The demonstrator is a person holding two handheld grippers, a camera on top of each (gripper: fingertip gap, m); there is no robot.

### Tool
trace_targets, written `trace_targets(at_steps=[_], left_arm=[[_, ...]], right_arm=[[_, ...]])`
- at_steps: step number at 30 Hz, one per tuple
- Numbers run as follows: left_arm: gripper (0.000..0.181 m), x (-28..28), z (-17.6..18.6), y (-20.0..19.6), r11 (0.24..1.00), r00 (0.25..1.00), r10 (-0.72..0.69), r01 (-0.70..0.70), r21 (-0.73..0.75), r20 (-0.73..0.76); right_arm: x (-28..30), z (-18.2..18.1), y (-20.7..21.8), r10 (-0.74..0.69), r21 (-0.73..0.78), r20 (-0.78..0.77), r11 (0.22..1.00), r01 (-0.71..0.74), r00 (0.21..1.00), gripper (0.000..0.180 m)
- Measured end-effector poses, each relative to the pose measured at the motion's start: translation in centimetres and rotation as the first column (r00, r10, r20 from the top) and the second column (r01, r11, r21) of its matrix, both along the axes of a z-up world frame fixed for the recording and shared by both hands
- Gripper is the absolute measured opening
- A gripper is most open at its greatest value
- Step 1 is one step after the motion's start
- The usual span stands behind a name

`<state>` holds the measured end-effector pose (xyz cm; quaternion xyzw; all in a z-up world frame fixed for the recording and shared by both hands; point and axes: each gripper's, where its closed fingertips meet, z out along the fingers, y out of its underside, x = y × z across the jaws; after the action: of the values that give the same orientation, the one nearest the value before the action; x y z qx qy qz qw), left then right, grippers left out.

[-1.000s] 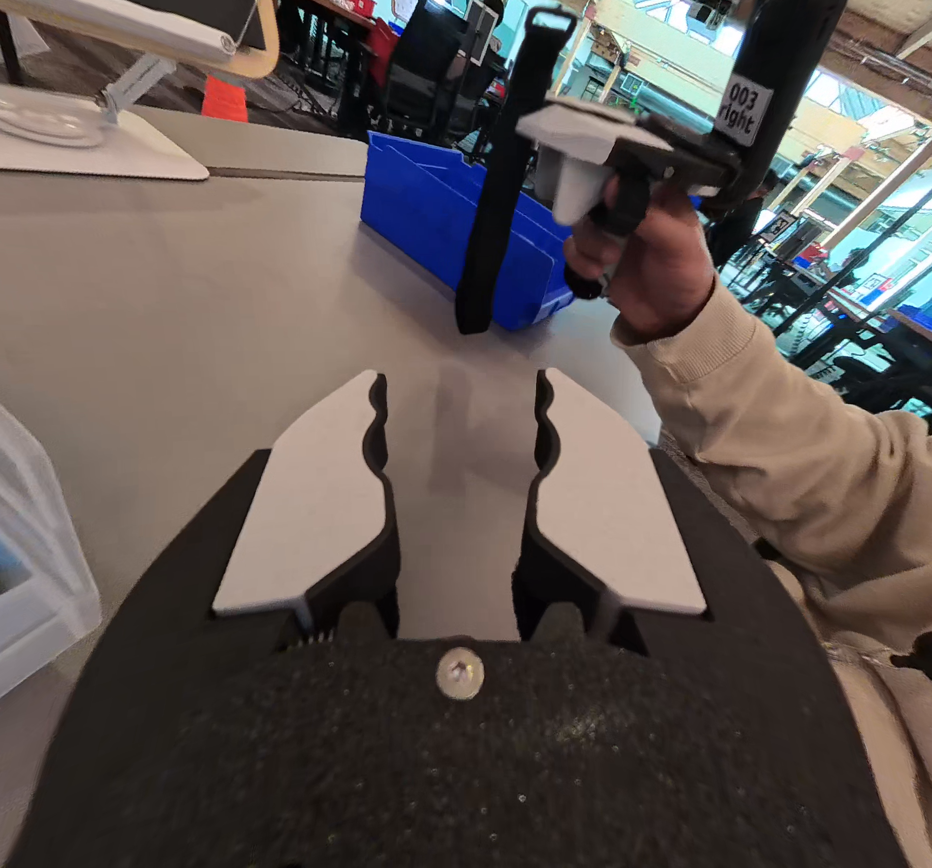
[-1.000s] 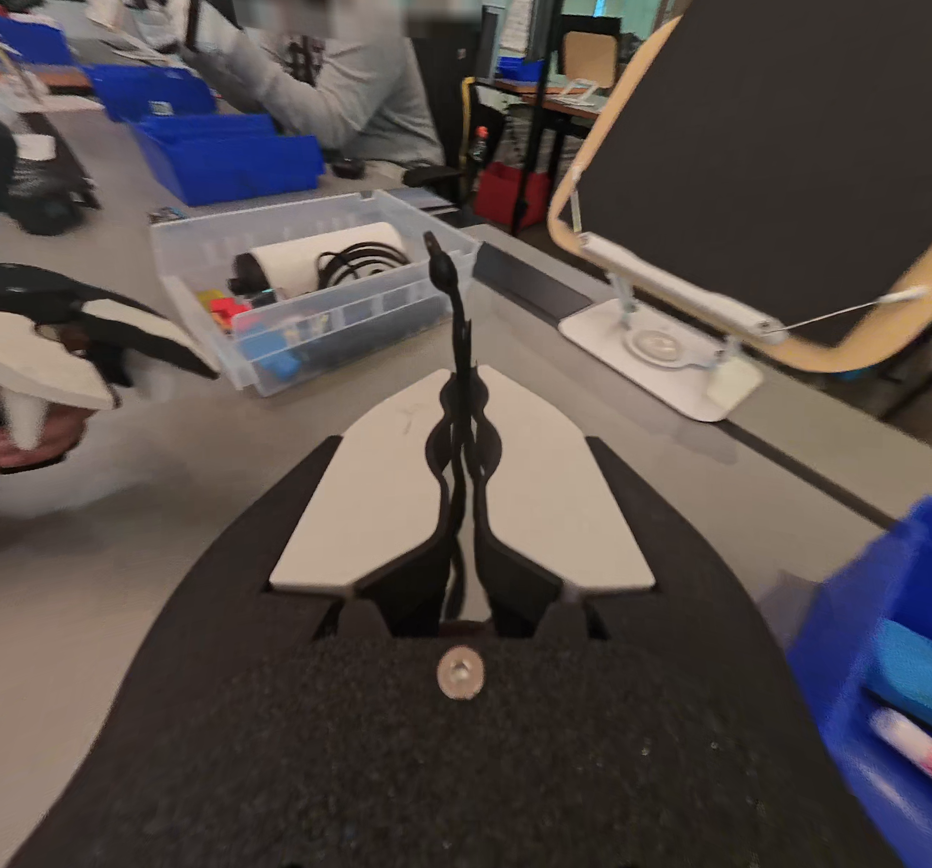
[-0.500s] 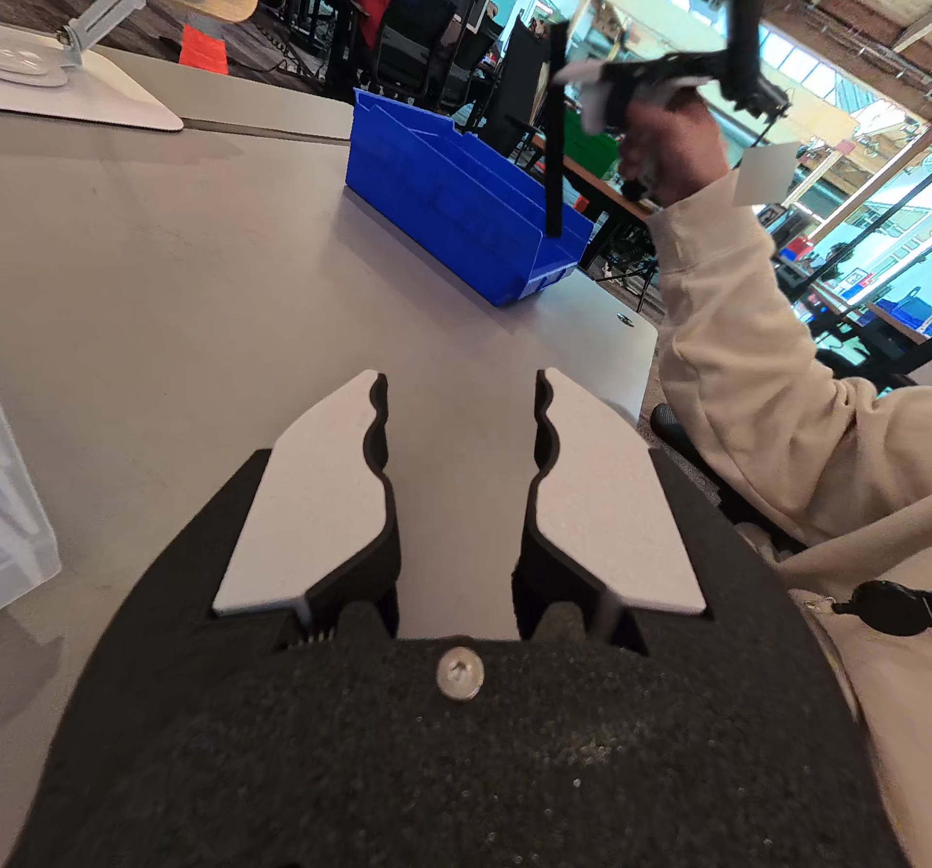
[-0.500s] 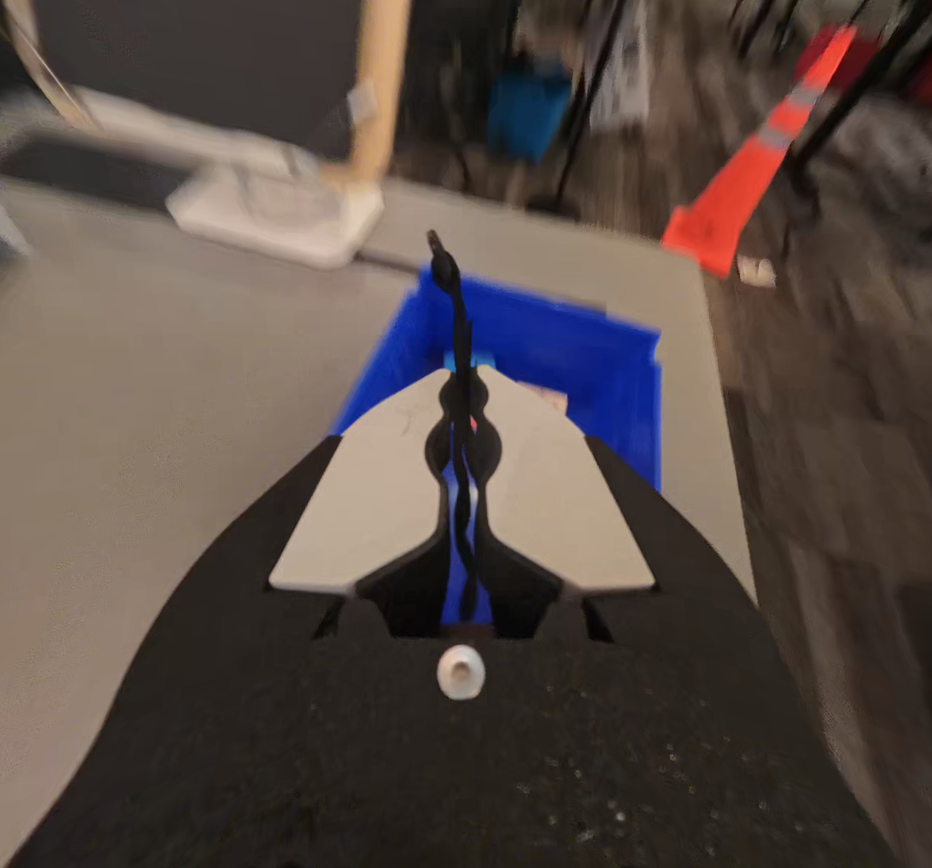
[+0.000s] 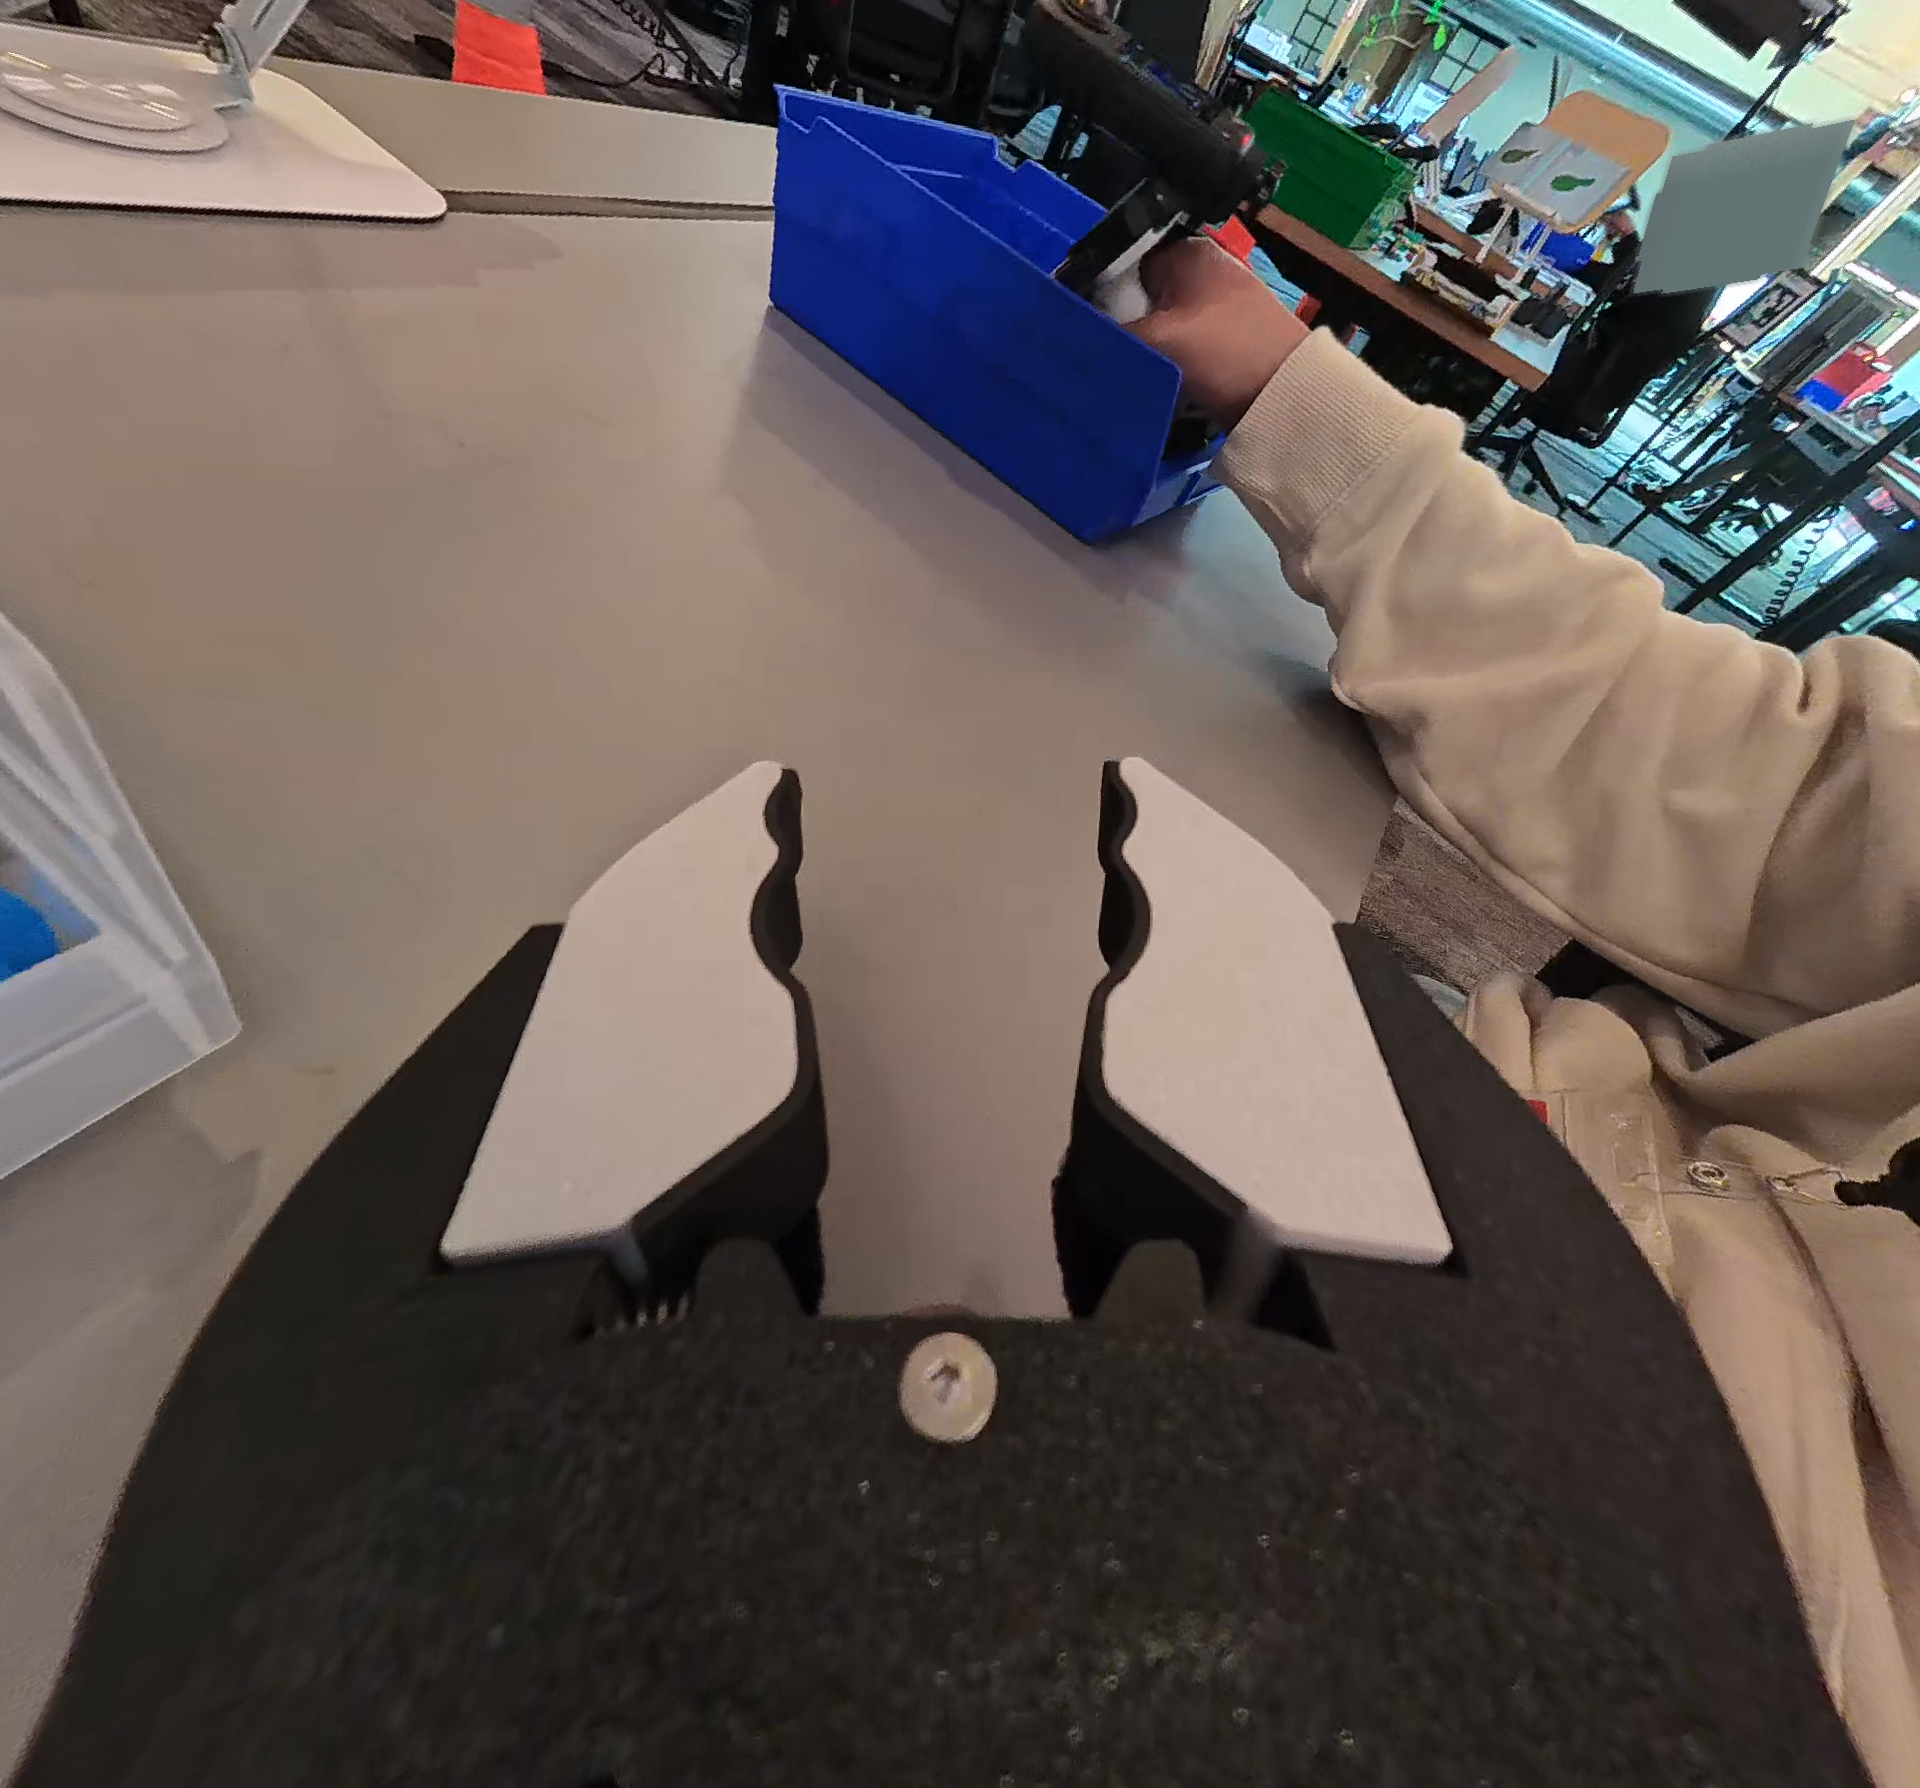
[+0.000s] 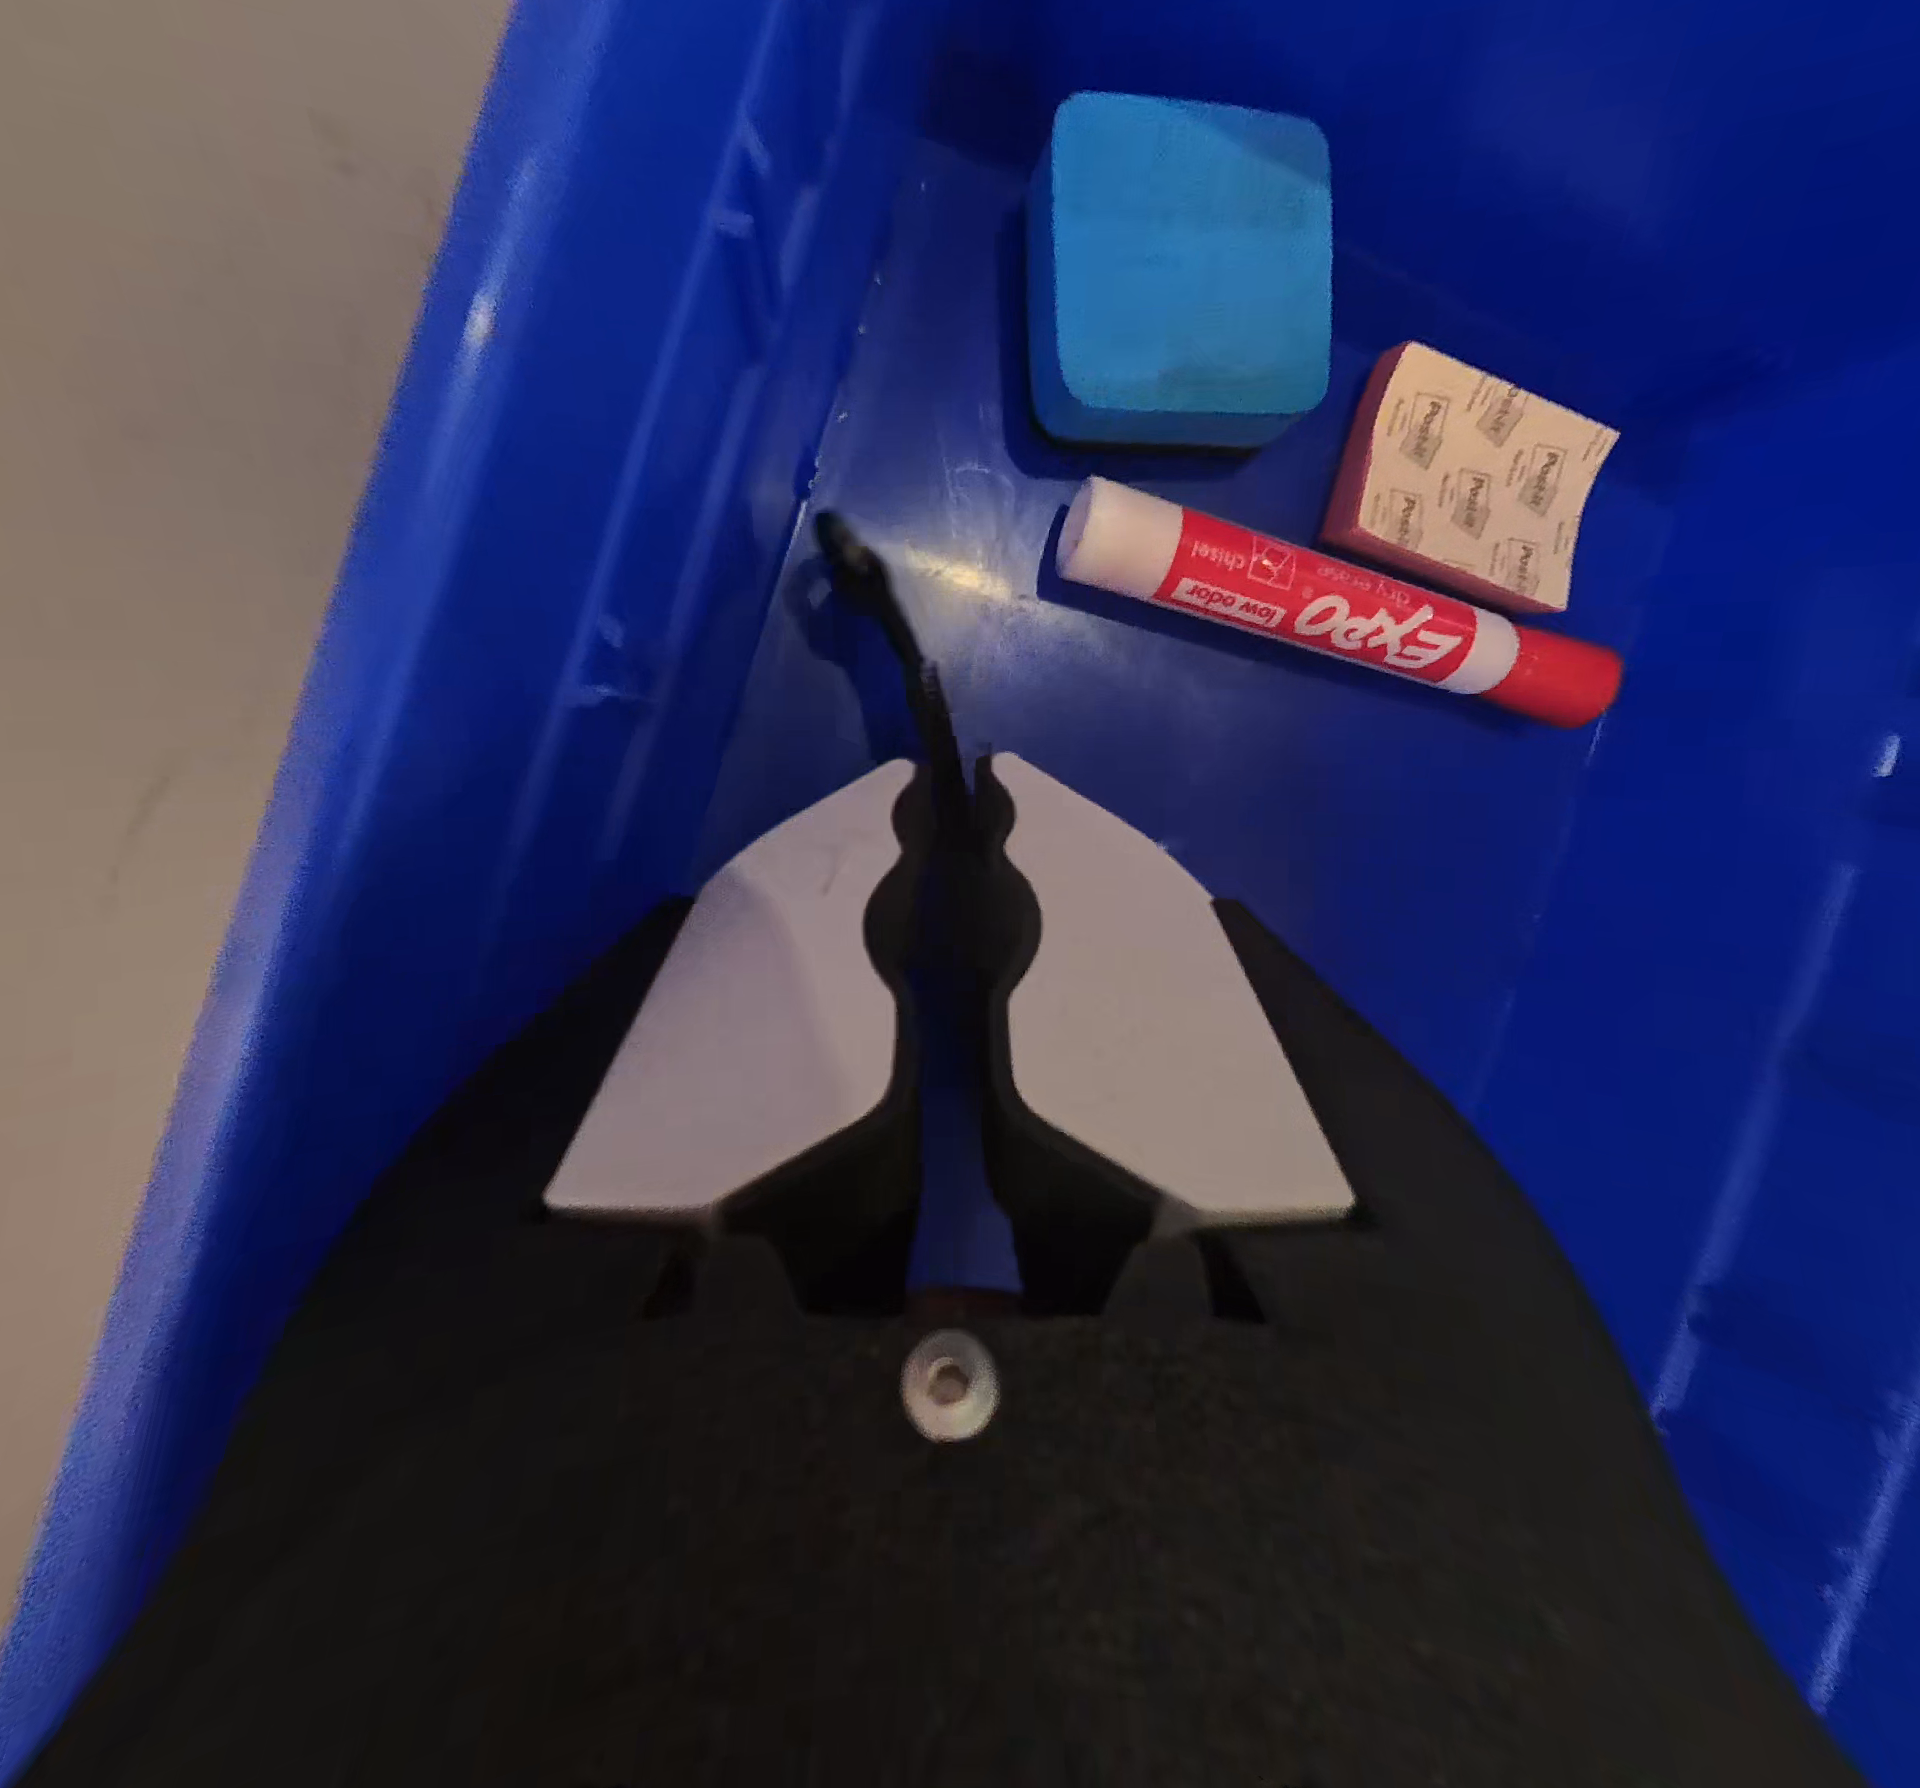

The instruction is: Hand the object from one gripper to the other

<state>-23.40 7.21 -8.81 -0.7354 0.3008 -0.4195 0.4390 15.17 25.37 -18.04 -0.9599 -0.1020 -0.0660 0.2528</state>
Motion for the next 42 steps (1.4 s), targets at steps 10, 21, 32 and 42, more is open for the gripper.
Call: trace_targets(at_steps=[10,21,32,42], left_arm=[[0.055,-0.2,-0.3,0.8,0.999,0.998,0.043,-0.042,0.028,-0.036],[0.055,-6.6,1.1,5.2,0.893,0.883,0.415,-0.351,0.281,-0.217],[0.059,-17.5,0.2,17.3,0.738,0.641,0.593,-0.674,0.012,-0.488],[0.007,-15.5,-3.7,22.9,0.729,0.749,0.468,-0.627,-0.275,-0.469]], right_arm=[[-1.6,12.2,-0.5,0.074,0.346,-0.066,0.937,-0.047,0.995,0.031],[-27.3,15.6,-12.0,0.789,0.728,-0.298,0.552,-0.407,0.538,0.036],[-31.6,7.1,-15.6,0.782,0.646,-0.42,0.614,-0.454,0.46,0.031],[-30.0,6.3,-15.2,0.763,0.628,-0.438,0.639,-0.445,0.476,0.028]])
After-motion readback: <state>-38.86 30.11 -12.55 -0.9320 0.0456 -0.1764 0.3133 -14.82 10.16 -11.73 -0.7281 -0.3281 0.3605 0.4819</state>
